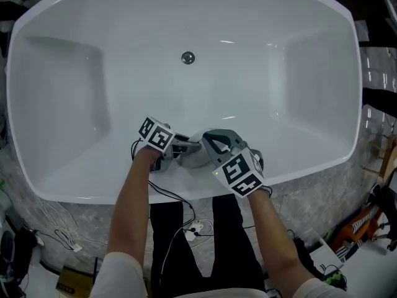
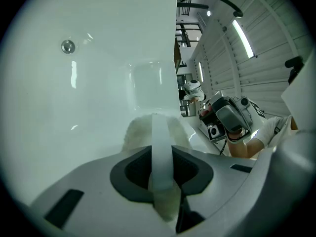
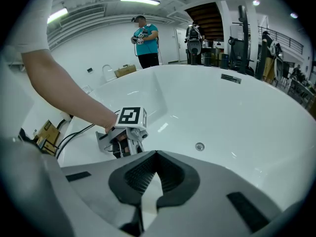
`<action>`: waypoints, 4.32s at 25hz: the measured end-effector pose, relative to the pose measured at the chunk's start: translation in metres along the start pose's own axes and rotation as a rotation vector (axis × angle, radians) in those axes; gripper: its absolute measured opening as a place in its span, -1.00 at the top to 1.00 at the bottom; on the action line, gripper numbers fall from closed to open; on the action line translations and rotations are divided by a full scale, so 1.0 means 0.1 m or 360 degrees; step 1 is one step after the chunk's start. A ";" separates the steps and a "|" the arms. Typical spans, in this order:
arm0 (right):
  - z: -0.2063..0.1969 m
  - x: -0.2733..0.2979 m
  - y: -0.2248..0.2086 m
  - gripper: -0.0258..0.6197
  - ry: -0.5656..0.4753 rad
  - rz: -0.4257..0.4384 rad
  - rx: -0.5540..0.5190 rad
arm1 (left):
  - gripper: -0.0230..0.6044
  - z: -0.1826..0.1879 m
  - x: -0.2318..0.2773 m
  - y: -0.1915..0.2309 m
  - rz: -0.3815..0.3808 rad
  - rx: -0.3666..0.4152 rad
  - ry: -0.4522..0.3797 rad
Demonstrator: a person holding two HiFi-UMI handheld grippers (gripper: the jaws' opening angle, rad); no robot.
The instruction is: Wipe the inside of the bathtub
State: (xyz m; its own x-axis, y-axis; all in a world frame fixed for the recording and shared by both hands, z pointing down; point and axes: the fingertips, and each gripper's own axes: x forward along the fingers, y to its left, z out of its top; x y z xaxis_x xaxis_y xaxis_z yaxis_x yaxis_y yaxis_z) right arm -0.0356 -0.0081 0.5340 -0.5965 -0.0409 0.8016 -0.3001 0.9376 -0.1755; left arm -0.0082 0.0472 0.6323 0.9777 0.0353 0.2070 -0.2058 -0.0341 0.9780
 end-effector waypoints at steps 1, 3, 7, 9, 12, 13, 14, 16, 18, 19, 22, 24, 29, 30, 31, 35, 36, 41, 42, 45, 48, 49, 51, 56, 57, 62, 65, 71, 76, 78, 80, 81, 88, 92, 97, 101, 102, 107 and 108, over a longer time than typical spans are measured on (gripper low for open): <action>0.11 0.16 0.14 0.86 0.0003 0.0009 -0.0007 | 0.62 -0.10 -0.20 0.09 0.0005 -0.0005 -0.0003; 0.31 0.42 0.39 0.86 0.0003 0.0028 -0.0019 | 0.62 -0.28 -0.56 0.24 0.0017 -0.0017 -0.0009; 0.50 0.64 0.61 0.86 0.0005 0.0066 -0.0042 | 0.62 -0.42 -0.89 0.36 0.0034 -0.0039 -0.0030; 0.54 0.75 0.66 0.86 0.0011 0.0085 -0.0053 | 0.62 -0.45 -0.99 0.44 0.0034 -0.0050 -0.0041; 0.62 0.93 0.74 0.86 0.0025 0.0108 -0.0072 | 0.62 -0.50 -1.16 0.55 0.0034 -0.0063 -0.0056; 0.63 0.98 0.77 0.86 0.0032 0.0114 -0.0078 | 0.62 -0.52 -1.21 0.58 0.0035 -0.0068 -0.0058; 0.65 1.03 0.80 0.86 0.0039 0.0120 -0.0083 | 0.62 -0.55 -1.27 0.60 0.0038 -0.0072 -0.0059; 0.68 1.10 0.84 0.86 0.0058 0.0130 -0.0095 | 0.62 -0.60 -1.37 0.62 0.0046 -0.0075 -0.0056; 0.71 1.18 0.89 0.86 0.0077 0.0142 -0.0111 | 0.62 -0.64 -1.48 0.63 0.0057 -0.0071 -0.0048; 0.73 1.22 0.92 0.86 0.0084 0.0150 -0.0120 | 0.62 -0.67 -1.54 0.64 0.0063 -0.0068 -0.0046; 0.81 1.37 1.07 0.86 0.0097 0.0194 -0.0152 | 0.62 -0.75 -1.72 0.70 0.0084 -0.0071 -0.0057; 0.86 1.47 1.16 0.86 0.0107 0.0224 -0.0175 | 0.62 -0.79 -1.84 0.74 0.0092 -0.0081 -0.0076; 1.04 1.71 1.40 0.86 0.0116 0.0286 -0.0222 | 0.62 -0.91 -2.13 0.85 0.0104 -0.0090 -0.0096; 1.08 1.75 1.44 0.86 0.0118 0.0297 -0.0230 | 0.62 -0.94 -2.19 0.86 0.0107 -0.0089 -0.0093; 1.11 1.79 1.48 0.86 0.0120 0.0306 -0.0236 | 0.62 -0.96 -2.24 0.88 0.0110 -0.0086 -0.0090; 1.18 1.93 1.58 0.86 0.0128 0.0338 -0.0257 | 0.62 -1.04 -2.40 0.93 0.0123 -0.0079 -0.0067; 1.20 1.95 1.61 0.86 0.0129 0.0349 -0.0263 | 0.62 -1.06 -2.44 0.93 0.0129 -0.0081 -0.0066; 1.26 1.96 1.71 0.86 0.0136 0.0402 -0.0297 | 0.62 -1.08 -2.62 0.90 0.0175 -0.0092 -0.0082; 1.32 2.05 1.82 0.86 0.0140 0.0415 -0.0305 | 0.62 -1.17 -2.76 0.94 0.0186 -0.0097 -0.0080; 1.47 2.28 2.09 0.86 0.0144 0.0449 -0.0335 | 0.62 -1.38 -3.14 1.06 0.0231 -0.0109 -0.0052; 1.56 2.35 2.20 0.86 0.0139 0.0478 -0.0358 | 0.62 -1.47 -3.35 1.07 0.0284 -0.0121 -0.0010; 1.59 2.37 2.23 0.86 0.0137 0.0489 -0.0366 | 0.62 -1.50 -3.41 1.07 0.0302 -0.0132 -0.0001; 1.66 2.41 2.31 0.86 0.0131 0.0508 -0.0384 | 0.62 -1.56 -3.54 1.09 0.0345 -0.0160 0.0007; 1.82 2.47 2.47 0.86 0.0109 0.0550 -0.0416 | 0.62 -1.73 -3.86 1.15 0.0521 -0.0231 0.0096; 1.84 2.48 2.49 0.86 0.0105 0.0557 -0.0418 | 0.62 -1.77 -3.92 1.16 0.0562 -0.0244 0.0125; 1.89 2.51 2.62 0.86 0.0101 0.0590 -0.0430 | 0.62 -1.98 -4.29 1.20 0.0736 -0.0333 0.0205; 1.89 2.53 2.69 0.86 0.0102 0.0604 -0.0431 | 0.62 -2.08 -4.48 1.20 0.0784 -0.0399 0.0207; 1.92 2.61 2.82 0.86 0.0103 0.0643 -0.0450 | 0.62 -2.18 -4.70 1.26 0.0913 -0.0488 0.0257; 2.02 2.71 3.00 0.86 0.0085 0.0683 -0.0456 | 0.62 -2.31 -4.96 1.38 0.1060 -0.0567 0.0296; 2.04 2.74 3.05 0.86 0.0086 0.0694 -0.0463 | 0.62 -2.35 -5.04 1.44 0.1125 -0.0601 0.0307; 2.04 2.76 3.08 0.86 0.0089 0.0702 -0.0467 | 0.62 -2.39 -5.12 1.52 0.1202 -0.0636 0.0325; 2.03 2.77 3.09 0.86 0.0092 0.0705 -0.0472 | 0.62 -2.40 -5.15 1.56 0.1232 -0.0648 0.0338; 1.99 2.88 3.12 0.86 0.0104 0.0709 -0.0505 | 0.62 -2.38 -5.14 1.82 0.1348 -0.0618 0.0408; 1.93 3.04 3.11 0.86 0.0115 0.0690 -0.0567 | 0.62 -2.34 -5.10 1.96 0.1356 -0.0611 0.0367; 1.85 3.19 3.10 0.86 0.0134 0.0717 -0.0628 | 0.62 -2.29 -5.05 2.16 0.1405 -0.0614 0.0363; 1.81 3.23 3.03 0.86 0.0141 0.0722 -0.0610 | 0.62 -2.24 -4.99 2.34 0.1458 -0.0598 0.0373; 1.80 3.23 3.02 0.86 0.0141 0.0728 -0.0608 | 0.62 -2.22 -4.97 2.38 0.1470 -0.0597 0.0373; 1.69 3.27 2.90 0.86 0.0155 0.0723 -0.0604 | 0.62 -2.15 -4.86 2.58 0.1503 -0.0594 0.0385; 1.66 3.29 2.87 0.86 0.0157 0.0720 -0.0597 | 0.62 -2.13 -4.84 2.63 0.1511 -0.0594 0.0378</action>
State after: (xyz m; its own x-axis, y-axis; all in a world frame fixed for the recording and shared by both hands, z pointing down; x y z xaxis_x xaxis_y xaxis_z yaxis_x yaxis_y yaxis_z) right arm -0.4417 0.1904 0.6519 -0.5263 0.4065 0.7468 0.2618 0.9131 -0.3126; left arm -0.5442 0.2343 0.7950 0.3828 0.3523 0.8540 -0.9237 0.1585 0.3487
